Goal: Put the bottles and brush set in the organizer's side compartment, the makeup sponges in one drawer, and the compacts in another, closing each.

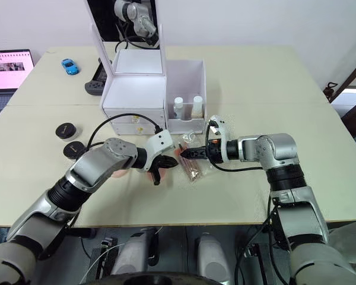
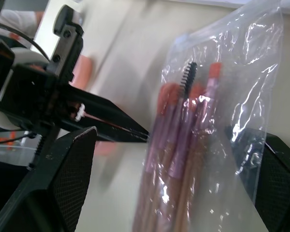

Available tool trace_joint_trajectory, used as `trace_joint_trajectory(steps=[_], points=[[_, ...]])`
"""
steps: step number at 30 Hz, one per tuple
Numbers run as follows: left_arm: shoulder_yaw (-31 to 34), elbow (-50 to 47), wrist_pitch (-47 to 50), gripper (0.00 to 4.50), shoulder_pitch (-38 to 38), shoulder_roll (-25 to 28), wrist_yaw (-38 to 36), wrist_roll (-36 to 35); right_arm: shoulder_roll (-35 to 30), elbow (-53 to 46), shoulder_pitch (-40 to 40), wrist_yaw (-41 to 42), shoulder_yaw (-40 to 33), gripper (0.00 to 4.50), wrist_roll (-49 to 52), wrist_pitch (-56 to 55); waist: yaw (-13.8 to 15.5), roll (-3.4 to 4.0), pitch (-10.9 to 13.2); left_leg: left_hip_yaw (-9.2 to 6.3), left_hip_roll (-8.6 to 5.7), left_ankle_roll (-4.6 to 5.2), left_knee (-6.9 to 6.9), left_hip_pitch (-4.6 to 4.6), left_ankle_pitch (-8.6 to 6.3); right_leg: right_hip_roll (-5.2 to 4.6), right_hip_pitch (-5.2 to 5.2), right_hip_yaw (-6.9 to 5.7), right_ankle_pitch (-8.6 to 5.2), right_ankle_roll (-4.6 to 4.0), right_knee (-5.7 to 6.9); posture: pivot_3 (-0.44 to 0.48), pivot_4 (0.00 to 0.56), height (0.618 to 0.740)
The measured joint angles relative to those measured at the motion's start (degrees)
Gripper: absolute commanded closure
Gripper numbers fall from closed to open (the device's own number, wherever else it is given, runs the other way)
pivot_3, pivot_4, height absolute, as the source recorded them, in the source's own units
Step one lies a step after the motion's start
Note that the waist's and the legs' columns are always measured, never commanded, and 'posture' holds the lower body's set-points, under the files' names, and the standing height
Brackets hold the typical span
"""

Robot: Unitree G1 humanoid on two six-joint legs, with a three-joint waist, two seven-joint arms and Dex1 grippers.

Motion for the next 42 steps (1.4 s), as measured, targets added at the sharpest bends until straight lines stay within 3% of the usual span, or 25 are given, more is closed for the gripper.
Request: trace_joint_trajectory(steps=[4, 6, 8, 13, 14, 15, 23, 27, 32, 37, 42], points=[[0.7, -0.3, 0.6, 4.45, 0.6, -0.4, 0.0, 0.4, 0.2, 2.9, -1.0, 3.0, 0.6, 0.0, -1.3, -1.2, -0.1, 0.01, 0.0, 0.0, 0.0, 0.0, -0.01, 0.05, 0.0, 0.0, 0.05, 0.0, 0.0, 0.0, 0.0, 0.0, 0.15, 0.74], [1.4, -0.5, 0.6, 4.5, 1.2, -0.7, 0.0, 0.4, 0.3, 3.9, -1.4, 4.4, 0.8, 0.54, -2.0, -1.4, -0.1, 0.01, 0.0, 0.0, 0.0, 0.0, -0.02, 0.06, 0.0, 0.0, 0.05, 0.0, 0.0, 0.0, 0.01, 0.0, 0.15, 0.74], [1.4, -0.6, 0.7, 4.5, 1.2, -0.8, 0.0, 0.4, 0.2, 4.2, -1.5, 5.1, 1.5, 1.33, -3.0, -1.6, 0.0, 0.01, 0.0, 0.0, 0.0, 0.0, -0.02, 0.06, 0.0, 0.0, 0.05, 0.0, 0.0, 0.0, 0.0, 0.0, 0.15, 0.74], [1.4, -0.6, 0.7, 4.5, 1.2, -1.0, -0.1, 0.5, -0.1, 4.3, -0.7, 7.1, 4.2, 3.91, -4.7, -1.4, 0.1, 0.01, 0.0, 0.02, 0.0, 0.0, -0.04, 0.06, 0.0, -0.01, 0.04, 0.01, 0.0, 0.0, 0.0, 0.0, 0.15, 0.74], [1.4, -0.6, 0.7, 4.5, 1.3, -1.0, -0.1, 0.6, -0.3, 3.8, -0.8, 7.5, 4.1, 4.32, -4.6, -1.0, 0.1, -0.01, 0.0, 0.01, 0.0, 0.0, -0.03, 0.06, 0.0, -0.01, 0.07, 0.0, 0.0, 0.0, 0.0, 0.0, 0.15, 0.74], [1.4, -0.5, 0.7, 4.5, 1.3, -1.1, -0.2, 0.6, -0.3, 3.4, -0.7, 7.7, 3.8, 4.46, -4.5, -0.6, 0.1, -0.05, -0.1, 0.0, 0.0, 0.0, -0.03, 0.1, 0.0, -0.01, 0.12, -0.01, 0.0, 0.0, 0.0, 0.0, 0.15, 0.74], [2.5, -0.6, 0.7, 4.5, 1.4, -0.9, 0.0, 0.8, -1.8, -4.4, 4.5, 3.9, -2.8, 4.46, -2.8, 3.4, 0.5, -0.05, -0.1, 0.02, -0.05, -0.01, -0.03, 0.01, 0.0, -0.13, 0.07, -0.04, 0.0, 0.0, -0.04, 0.0, 0.15, 0.74], [9.2, -2.2, 2.9, 4.5, 1.4, -1.1, -0.9, -3.2, -3.2, -16.2, 10.4, -1.2, -9.9, 4.46, 0.2, 8.7, 0.3, -0.04, 0.0, -0.03, -0.05, -0.01, -0.03, -0.16, 0.0, -0.12, -0.12, -0.06, 0.0, 0.0, 0.0, 0.0, 0.15, 0.74], [16.6, -10.0, 3.3, 4.5, 1.4, 2.3, -8.2, -12.2, -2.6, -32.6, 11.5, -5.5, -20.4, 4.46, 7.5, 12.3, -0.1, 0.04, 0.0, -0.07, -0.03, -0.01, -0.12, -0.13, 0.0, -0.05, -0.16, -0.07, 0.0, 0.0, 0.0, 0.0, 0.15, 0.74], [25.0, -11.3, 0.4, 4.5, 1.5, 5.1, -12.5, -18.5, -2.8, -43.2, 6.8, -9.5, -23.6, 4.46, 6.5, -1.1, 0.1, 0.05, 0.0, -0.05, -0.03, -0.01, -0.11, -0.12, 0.0, -0.06, -0.13, -0.07, 0.0, -0.01, -0.04, 0.0, 0.15, 0.74], [31.0, -9.4, -3.4, 4.5, 1.7, 5.6, -13.0, -21.0, -6.5, -37.9, 0.1, -7.5, -15.5, 4.46, -3.5, -19.0, 0.0, 0.04, 0.0, 0.04, -0.05, -0.01, -0.06, -0.11, 0.0, -0.12, -0.13, -0.03, 0.0, 0.0, -0.06, 0.0, 0.15, 0.74]])
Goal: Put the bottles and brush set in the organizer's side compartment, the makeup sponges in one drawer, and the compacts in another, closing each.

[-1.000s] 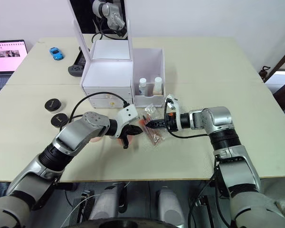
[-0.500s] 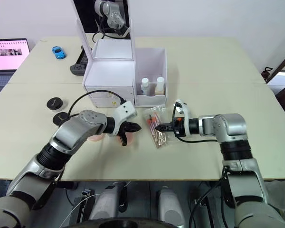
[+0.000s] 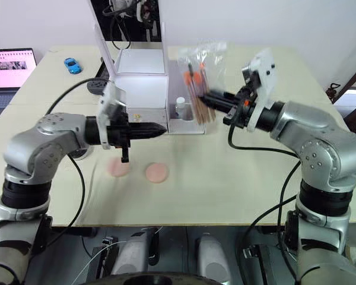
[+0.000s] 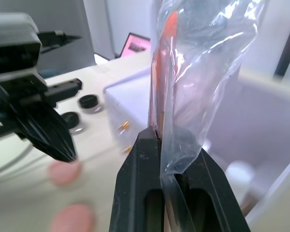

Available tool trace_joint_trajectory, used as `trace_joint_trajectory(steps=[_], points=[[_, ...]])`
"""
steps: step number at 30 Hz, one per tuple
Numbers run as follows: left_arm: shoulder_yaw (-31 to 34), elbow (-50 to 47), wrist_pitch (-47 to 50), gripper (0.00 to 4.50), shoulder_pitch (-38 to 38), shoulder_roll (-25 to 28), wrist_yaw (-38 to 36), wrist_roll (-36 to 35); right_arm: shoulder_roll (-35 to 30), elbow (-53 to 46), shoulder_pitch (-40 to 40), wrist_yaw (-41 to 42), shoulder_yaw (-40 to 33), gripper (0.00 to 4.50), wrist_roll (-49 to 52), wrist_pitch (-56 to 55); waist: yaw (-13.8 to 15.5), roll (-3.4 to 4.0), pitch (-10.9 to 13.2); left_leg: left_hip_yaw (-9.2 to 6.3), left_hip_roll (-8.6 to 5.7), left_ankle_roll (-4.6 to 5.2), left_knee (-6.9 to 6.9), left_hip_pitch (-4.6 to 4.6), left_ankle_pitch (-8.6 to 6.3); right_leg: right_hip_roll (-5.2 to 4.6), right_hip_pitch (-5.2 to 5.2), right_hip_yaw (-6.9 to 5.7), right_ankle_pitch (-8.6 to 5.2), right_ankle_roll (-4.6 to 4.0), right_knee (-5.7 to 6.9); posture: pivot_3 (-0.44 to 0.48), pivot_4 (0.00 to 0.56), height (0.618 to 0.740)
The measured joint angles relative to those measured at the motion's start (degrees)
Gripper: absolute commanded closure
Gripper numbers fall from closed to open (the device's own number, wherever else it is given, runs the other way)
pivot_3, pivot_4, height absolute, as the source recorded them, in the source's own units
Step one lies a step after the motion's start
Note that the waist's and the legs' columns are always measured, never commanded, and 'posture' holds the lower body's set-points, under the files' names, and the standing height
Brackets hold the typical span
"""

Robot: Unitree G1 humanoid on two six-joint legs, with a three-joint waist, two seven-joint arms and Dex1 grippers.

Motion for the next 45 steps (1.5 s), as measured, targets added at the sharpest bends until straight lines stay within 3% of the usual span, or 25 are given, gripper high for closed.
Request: trace_joint_trajectory(steps=[5, 13, 19, 23, 27, 32, 33, 39, 45], points=[[2.8, 3.1, -2.8, 4.5, 0.1, -0.1, 1.5, -0.1, 0.1, 23.8, -13.5, 6.5, 10.0, 4.46, -14.0, -25.1, -0.2, 0.01, 0.0, 0.04, 0.03, 0.0, -0.08, 0.04, 0.0, 0.04, -0.03, 0.05, 0.0, 0.0, 0.0, 0.0, 0.15, 0.74], [5.0, 2.7, -3.4, 4.5, 2.5, -1.2, 5.1, -2.1, 9.3, 66.2, -28.4, 13.7, 13.6, 4.46, -22.5, -51.5, -0.2, 0.03, 0.0, 0.09, 0.04, -0.07, -0.14, 0.02, 0.04, -0.01, -0.06, 0.04, 0.0, 0.0, 0.01, 0.0, 0.15, 0.74], [7.2, -0.2, -2.9, 4.5, 5.0, -0.3, 7.4, -5.0, 13.6, 87.7, -35.3, 11.0, 14.2, 4.46, -29.3, -65.1, -0.4, 0.03, 0.1, 0.05, 0.04, -0.28, -0.19, 0.03, 0.16, -0.02, -0.06, 0.02, 0.01, -0.01, 0.06, 0.0, 0.15, 0.74], [7.4, -1.3, -2.3, 4.5, 5.5, 0.4, 8.7, -6.2, 15.7, 93.2, -36.0, 8.2, 14.1, 4.46, -32.1, -67.9, -0.3, 0.03, 0.1, 0.04, 0.04, -0.35, -0.2, 0.04, 0.2, -0.04, -0.06, 0.0, 0.01, -0.01, 0.07, 0.0, 0.15, 0.74], [7.4, -1.5, -2.2, 4.5, 6.3, 0.6, 9.9, -6.4, 16.4, 95.7, -36.1, 5.4, 13.4, 2.83, -33.8, -68.7, -0.3, 0.04, 0.1, 0.03, 0.04, -0.39, -0.21, 0.04, 0.22, -0.04, -0.05, -0.03, 0.01, -0.01, 0.08, 0.0, 0.15, 0.74], [7.3, -1.9, -2.2, 4.5, 6.3, 0.7, 10.5, -6.8, 16.4, 96.5, -36.2, 4.3, 10.6, 0.27, -33.9, -68.5, -0.3, 0.04, 0.1, 0.03, 0.04, -0.39, -0.23, 0.05, 0.23, -0.04, -0.05, -0.03, 0.01, -0.01, 0.08, 0.0, 0.15, 0.74], [7.2, -1.9, -2.2, 4.5, 6.3, 0.7, 10.6, -6.8, 16.4, 96.5, -36.2, 4.3, 10.2, 0.06, -33.9, -68.3, -0.3, 0.04, 0.1, 0.03, 0.04, -0.39, -0.23, 0.05, 0.23, -0.04, -0.05, -0.03, 0.01, -0.01, 0.08, 0.0, 0.15, 0.74], [5.8, -1.7, -2.3, 4.5, 5.6, 0.6, 10.4, -6.8, 14.8, 96.1, -36.5, 7.6, 6.3, 0.06, -32.3, -67.8, -0.2, 0.04, 0.1, 0.03, 0.03, -0.4, -0.24, 0.05, 0.23, -0.04, -0.04, -0.04, 0.01, -0.01, 0.07, 0.0, 0.15, 0.74], [4.5, -0.7, -2.7, 4.5, 4.3, 0.6, 10.1, -6.7, 13.0, 84.7, -35.9, 20.6, 1.8, 0.06, -24.4, -60.2, -0.4, 0.07, 0.1, 0.03, 0.05, -0.39, -0.29, 0.07, 0.23, -0.01, -0.04, -0.03, 0.02, -0.01, 0.08, 0.0, 0.15, 0.74]])
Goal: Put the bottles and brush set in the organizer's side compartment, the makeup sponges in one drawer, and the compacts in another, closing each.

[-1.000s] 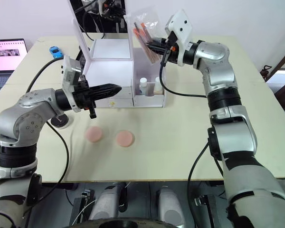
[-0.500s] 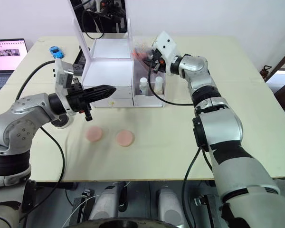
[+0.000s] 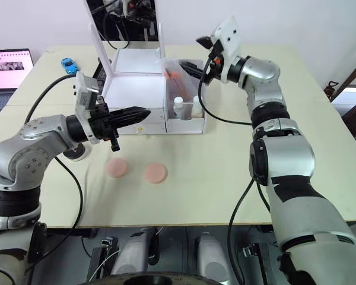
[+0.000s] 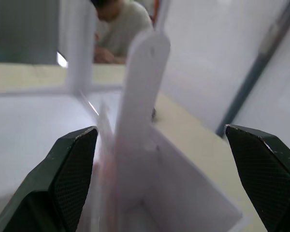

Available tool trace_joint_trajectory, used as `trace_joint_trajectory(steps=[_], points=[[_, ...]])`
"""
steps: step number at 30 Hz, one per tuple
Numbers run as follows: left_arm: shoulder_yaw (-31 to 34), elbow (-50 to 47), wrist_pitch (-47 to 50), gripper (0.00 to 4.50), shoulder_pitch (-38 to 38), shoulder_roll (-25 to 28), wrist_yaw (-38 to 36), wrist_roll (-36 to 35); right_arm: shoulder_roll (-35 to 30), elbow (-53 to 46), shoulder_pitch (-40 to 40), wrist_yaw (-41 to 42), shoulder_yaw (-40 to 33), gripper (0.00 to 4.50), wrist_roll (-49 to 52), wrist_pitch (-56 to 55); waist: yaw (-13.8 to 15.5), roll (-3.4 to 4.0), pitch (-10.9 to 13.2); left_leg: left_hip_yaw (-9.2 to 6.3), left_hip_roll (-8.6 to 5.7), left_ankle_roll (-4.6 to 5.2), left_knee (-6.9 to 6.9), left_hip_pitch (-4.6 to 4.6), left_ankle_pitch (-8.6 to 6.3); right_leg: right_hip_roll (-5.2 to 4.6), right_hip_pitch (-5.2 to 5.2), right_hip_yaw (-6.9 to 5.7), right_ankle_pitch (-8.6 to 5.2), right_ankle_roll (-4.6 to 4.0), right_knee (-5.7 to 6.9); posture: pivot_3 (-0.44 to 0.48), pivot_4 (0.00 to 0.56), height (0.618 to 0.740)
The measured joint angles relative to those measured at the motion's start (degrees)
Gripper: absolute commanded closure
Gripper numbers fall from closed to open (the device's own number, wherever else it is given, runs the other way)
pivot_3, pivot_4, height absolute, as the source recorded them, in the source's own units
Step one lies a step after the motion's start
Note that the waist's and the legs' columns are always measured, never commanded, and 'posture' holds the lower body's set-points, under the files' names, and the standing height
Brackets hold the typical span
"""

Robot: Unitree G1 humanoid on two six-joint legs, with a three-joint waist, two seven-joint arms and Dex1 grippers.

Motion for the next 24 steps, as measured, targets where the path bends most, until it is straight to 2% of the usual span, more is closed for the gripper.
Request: trace_joint_trajectory(steps=[1, 2, 3, 5, 8, 9, 11, 15, 20, 24], points=[[-0.2, 0.2, -0.4, 4.5, -0.1, 0.0, -0.1, 0.0, -0.3, -5.2, 1.2, 1.4, -0.8, 0.06, 2.7, 4.8, 0.1, 0.01, 0.0, -0.02, 0.01, 0.0, -0.02, 0.0, 0.0, 0.0, 0.0, -0.01, 0.0, 0.0, 0.0, 0.0, 0.15, 0.74], [-0.4, 1.1, -0.8, 4.5, -0.4, 0.0, -0.5, 0.2, -1.1, -14.9, 3.8, 2.6, -1.7, 0.06, 6.7, 12.6, 0.3, 0.01, 0.0, -0.04, 0.02, 0.0, -0.04, 0.0, 0.0, 0.0, 0.0, -0.03, 0.0, 0.0, 0.0, 0.0, 0.15, 0.74], [-0.3, 1.5, -1.0, 4.5, -0.5, 0.1, -0.8, 0.3, -1.8, -19.2, 5.1, 2.9, -1.8, 0.06, 8.1, 15.8, 0.4, 0.01, 0.0, -0.04, 0.01, 0.0, -0.04, -0.01, 0.0, 0.0, 0.0, -0.04, 0.0, 0.0, -0.01, 0.0, 0.15, 0.74], [-0.2, 3.0, -2.2, 4.5, -0.6, 0.3, -1.3, 0.7, -4.7, -34.7, 10.5, 2.0, -1.3, 0.06, 11.1, 25.5, 0.8, 0.01, 0.0, -0.06, 0.0, 0.0, -0.01, -0.02, 0.0, -0.04, 0.04, -0.08, 0.0, 0.0, -0.05, 0.0, 0.15, 0.74], [0.0, 4.6, -3.7, 4.5, -1.1, 0.5, -2.0, 1.3, -8.4, -50.7, 17.0, -1.7, 0.6, 0.86, 12.0, 35.7, 0.6, 0.01, 0.0, -0.02, -0.03, 0.0, 0.05, -0.02, 0.0, -0.08, 0.05, -0.06, 0.0, -0.02, -0.05, 0.0, 0.15, 0.74], [-0.1, 4.9, -4.3, 4.5, -1.3, 0.6, -2.2, 1.5, -9.0, -53.7, 18.1, -2.8, 1.4, 1.25, 11.8, 37.6, 0.5, 0.01, 0.0, -0.01, -0.03, 0.0, 0.06, -0.02, 0.0, -0.07, 0.03, -0.05, 0.02, -0.04, -0.04, 0.0, 0.15, 0.74], [-0.2, 5.9, -5.4, 4.5, -2.2, 0.6, -2.7, 2.3, -11.2, -59.8, 20.0, -5.1, 4.6, 2.35, 9.5, 40.3, 0.3, 0.02, 0.0, -0.01, -0.01, 0.0, 0.05, 0.01, 0.0, -0.02, 0.01, -0.03, 0.03, -0.06, -0.03, 0.0, 0.15, 0.74], [-0.4, 7.9, -7.2, 4.5, -2.4, 0.6, -3.8, 3.8, -11.0, -62.0, 22.3, -8.2, 11.1, 4.42, 4.8, 40.6, 0.1, 0.02, 0.0, -0.01, 0.0, 0.01, 0.0, 0.02, 0.0, 0.02, -0.01, -0.01, 0.02, -0.06, -0.03, 0.0, 0.15, 0.74], [-1.9, 9.0, -8.6, 4.5, -2.7, 0.5, -4.3, 5.8, -8.5, -53.1, 21.7, -11.4, 17.7, 4.47, -2.0, 35.8, 0.5, 0.01, 0.0, 0.01, -0.02, 0.01, 0.05, -0.02, 0.0, -0.01, -0.01, -0.01, 0.03, -0.05, -0.04, 0.0, 0.15, 0.74], [-2.1, 9.0, -8.6, 4.5, -2.6, 0.6, -4.4, 6.3, -6.5, -41.1, 15.8, -13.7, 20.5, 4.47, -6.5, 34.0, 0.4, 0.01, 0.0, 0.0, -0.01, 0.01, 0.07, -0.04, 0.0, 0.01, -0.04, -0.01, 0.03, -0.05, -0.02, 0.0, 0.15, 0.74]])
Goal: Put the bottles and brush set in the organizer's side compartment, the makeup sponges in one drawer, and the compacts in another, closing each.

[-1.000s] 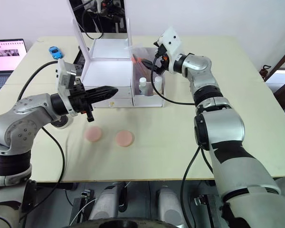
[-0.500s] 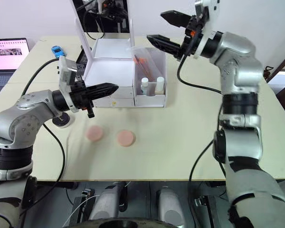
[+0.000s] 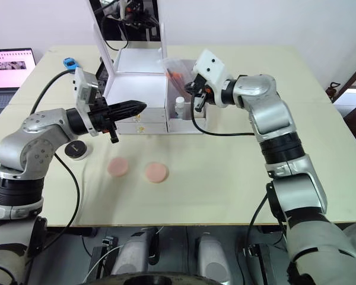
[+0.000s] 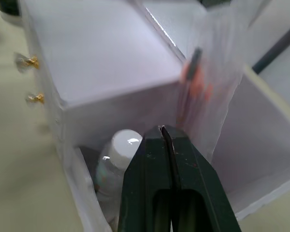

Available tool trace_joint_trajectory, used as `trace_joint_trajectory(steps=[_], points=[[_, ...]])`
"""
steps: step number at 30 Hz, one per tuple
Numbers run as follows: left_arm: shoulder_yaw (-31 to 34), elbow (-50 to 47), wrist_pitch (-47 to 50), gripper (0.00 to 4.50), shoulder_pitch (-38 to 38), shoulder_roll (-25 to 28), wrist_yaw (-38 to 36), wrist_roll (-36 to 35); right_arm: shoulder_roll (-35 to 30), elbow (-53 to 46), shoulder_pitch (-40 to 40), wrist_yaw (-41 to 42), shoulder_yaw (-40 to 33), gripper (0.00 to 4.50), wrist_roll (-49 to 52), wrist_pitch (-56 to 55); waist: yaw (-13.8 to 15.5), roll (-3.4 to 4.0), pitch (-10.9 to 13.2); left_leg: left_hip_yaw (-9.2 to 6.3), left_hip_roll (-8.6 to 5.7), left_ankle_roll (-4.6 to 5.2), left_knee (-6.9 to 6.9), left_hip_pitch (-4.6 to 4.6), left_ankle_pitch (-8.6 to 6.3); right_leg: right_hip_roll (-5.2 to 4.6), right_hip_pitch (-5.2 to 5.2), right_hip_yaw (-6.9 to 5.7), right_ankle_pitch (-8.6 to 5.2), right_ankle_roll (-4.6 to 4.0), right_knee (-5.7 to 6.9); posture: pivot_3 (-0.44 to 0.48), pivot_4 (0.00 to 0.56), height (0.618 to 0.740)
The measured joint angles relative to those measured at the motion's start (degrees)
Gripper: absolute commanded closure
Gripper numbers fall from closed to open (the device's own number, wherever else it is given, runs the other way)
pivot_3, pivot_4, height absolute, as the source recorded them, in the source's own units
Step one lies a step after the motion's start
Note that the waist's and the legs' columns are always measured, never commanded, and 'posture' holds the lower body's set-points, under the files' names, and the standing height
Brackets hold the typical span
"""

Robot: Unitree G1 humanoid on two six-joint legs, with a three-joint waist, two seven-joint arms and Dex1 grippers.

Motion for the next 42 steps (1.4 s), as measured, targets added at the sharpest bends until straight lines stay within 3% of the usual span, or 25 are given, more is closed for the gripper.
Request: trace_joint_trajectory(steps=[9, 14, 18, 24, 26, 29, 32, 39, 42], points=[[0.1, -1.3, 0.2, 4.5, 0.4, 0.0, 1.1, 0.1, 3.5, 31.0, -11.6, -10.8, 1.3, 4.47, -9.1, -16.5, -0.1, 0.0, 0.0, 0.01, 0.0, 0.0, -0.08, 0.0, 0.0, -0.01, -0.02, 0.0, 0.0, 0.0, -0.02, 0.0, 0.15, 0.74], [0.1, -2.3, 0.6, 4.5, 0.4, 0.0, 1.6, -0.1, 3.6, 33.8, -12.9, -9.5, -1.3, 4.47, -8.3, -19.0, -0.2, 0.01, 0.0, 0.0, 0.01, 0.0, -0.09, 0.0, 0.0, 0.0, -0.02, 0.0, 0.0, 0.0, -0.01, 0.0, 0.15, 0.74], [0.1, -2.3, 0.7, 4.5, 0.3, 0.0, 1.8, -0.2, 1.8, 25.8, -11.6, -4.9, -4.4, 4.47, -5.1, -15.2, -0.2, 0.02, 0.0, -0.01, 0.01, 0.0, -0.12, 0.0, 0.0, 0.0, -0.03, 0.0, 0.0, 0.0, -0.01, 0.0, 0.15, 0.74], [1.8, 0.0, 0.5, 4.5, 0.3, 2.1, 0.3, -0.2, -4.3, -4.0, -0.6, 2.6, -12.5, 4.47, 7.1, 1.8, 0.2, 0.02, 0.0, -0.04, 0.01, 0.0, -0.07, -0.01, 0.0, -0.01, 0.02, -0.06, 0.0, 0.0, -0.02, 0.0, 0.15, 0.74], [2.3, 1.8, -0.5, 4.5, 0.6, 4.5, -1.8, 0.1, -8.1, -15.3, 6.8, 5.3, -16.7, 4.47, 12.8, 7.6, 0.4, 0.01, 0.0, -0.07, 0.01, 0.0, -0.08, -0.01, 0.0, -0.02, 0.08, -0.12, 0.0, 0.0, -0.07, 0.0, 0.15, 0.74], [2.8, 5.6, -3.3, 4.5, 1.9, 8.3, -5.2, 1.8, -13.1, -24.2, 16.9, 6.9, -22.4, 4.47, 18.3, 12.7, 0.3, 0.01, 0.0, -0.06, 0.0, 0.0, -0.06, -0.01, 0.0, -0.03, 0.08, -0.11, -0.01, -0.01, -0.07, 0.0, 0.15, 0.74], [4.2, 10.2, -5.8, 3.62, 3.8, 10.7, -8.0, 3.3, -16.8, -28.3, 24.9, 7.3, -27.6, 3.63, 21.1, 15.7, 0.0, 0.01, 0.0, -0.01, 0.02, 0.0, -0.07, 0.0, 0.0, -0.03, 0.03, -0.07, -0.01, -0.02, -0.06, 0.0, 0.15, 0.74], [7.9, 28.4, -14.9, 0.1, 4.5, 16.2, -12.4, 7.7, -17.9, -35.9, 44.9, 6.8, -47.8, 0.17, 31.1, 20.0, 0.2, 0.01, 0.0, 0.01, 0.02, 0.01, -0.15, 0.04, -0.01, -0.03, 0.04, -0.06, -0.02, -0.03, -0.08, 0.0, 0.15, 0.74], [9.3, 39.4, -21.0, 0.04, 3.0, 18.3, -13.9, 10.3, -18.5, -35.4, 54.9, 8.2, -54.4, 0.07, 31.7, 19.6, 0.5, -0.03, 0.0, 0.01, 0.01, 0.01, -0.11, 0.04, -0.01, -0.05, 0.07, -0.09, -0.03, -0.05, -0.11, 0.0, 0.15, 0.74]])
